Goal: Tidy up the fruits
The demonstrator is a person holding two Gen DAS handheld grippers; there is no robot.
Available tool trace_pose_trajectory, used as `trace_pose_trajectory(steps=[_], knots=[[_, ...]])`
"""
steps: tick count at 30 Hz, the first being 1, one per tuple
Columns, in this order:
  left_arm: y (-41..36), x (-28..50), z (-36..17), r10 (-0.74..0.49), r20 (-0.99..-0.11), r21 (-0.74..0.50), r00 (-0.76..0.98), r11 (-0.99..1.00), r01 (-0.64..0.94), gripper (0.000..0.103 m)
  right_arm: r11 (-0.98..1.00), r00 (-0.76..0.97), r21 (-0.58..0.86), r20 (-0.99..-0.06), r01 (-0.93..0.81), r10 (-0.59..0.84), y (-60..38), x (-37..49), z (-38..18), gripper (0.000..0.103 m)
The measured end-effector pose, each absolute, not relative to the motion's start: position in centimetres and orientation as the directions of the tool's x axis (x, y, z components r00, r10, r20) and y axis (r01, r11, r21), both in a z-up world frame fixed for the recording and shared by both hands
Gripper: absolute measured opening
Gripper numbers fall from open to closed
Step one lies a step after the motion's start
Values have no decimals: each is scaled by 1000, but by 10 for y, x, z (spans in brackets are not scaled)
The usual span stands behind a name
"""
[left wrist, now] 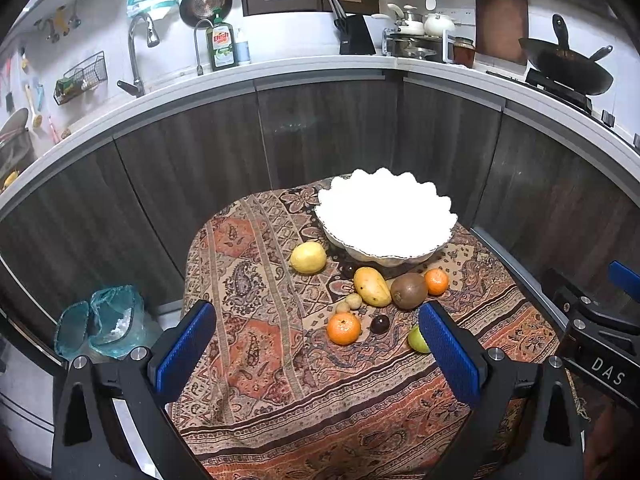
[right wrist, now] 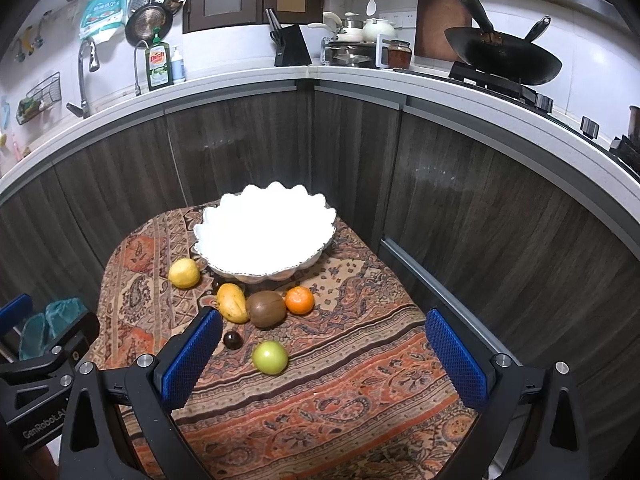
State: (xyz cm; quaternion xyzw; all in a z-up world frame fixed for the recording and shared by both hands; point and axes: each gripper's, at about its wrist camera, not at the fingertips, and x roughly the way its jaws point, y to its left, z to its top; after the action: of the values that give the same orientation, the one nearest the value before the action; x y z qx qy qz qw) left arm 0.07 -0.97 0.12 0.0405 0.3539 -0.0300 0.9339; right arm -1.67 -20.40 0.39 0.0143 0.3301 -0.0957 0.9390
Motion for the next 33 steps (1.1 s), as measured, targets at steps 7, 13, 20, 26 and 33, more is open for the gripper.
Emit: trace_pose_trajectory(steps=[7, 13, 20, 26, 33], knots=[[-10, 0, 1, -26, -662, 55, 749, 995, 84, 103, 981, 763, -36, -623, 191, -172, -205, -16, 4, 103], [-10, 1, 1, -27, -663, 54, 748, 995, 84, 103, 980, 761, -38, -624, 194, -175, -205, -16, 3, 103], [-9, 2, 2, -31, -665, 51, 746, 995, 87, 103, 980, 760, -37, -626, 196, -176, -206, -15, 2, 103], [-9, 2, 2, -32, -666, 49, 745, 995, 86, 103, 979, 759, -37, -626, 200, -178, -207, -15, 1, 103], [-9, 2, 1, -32, -666, 49, 746, 995, 87, 103, 979, 756, -34, -629, 203, -178, -208, -15, 1, 103]])
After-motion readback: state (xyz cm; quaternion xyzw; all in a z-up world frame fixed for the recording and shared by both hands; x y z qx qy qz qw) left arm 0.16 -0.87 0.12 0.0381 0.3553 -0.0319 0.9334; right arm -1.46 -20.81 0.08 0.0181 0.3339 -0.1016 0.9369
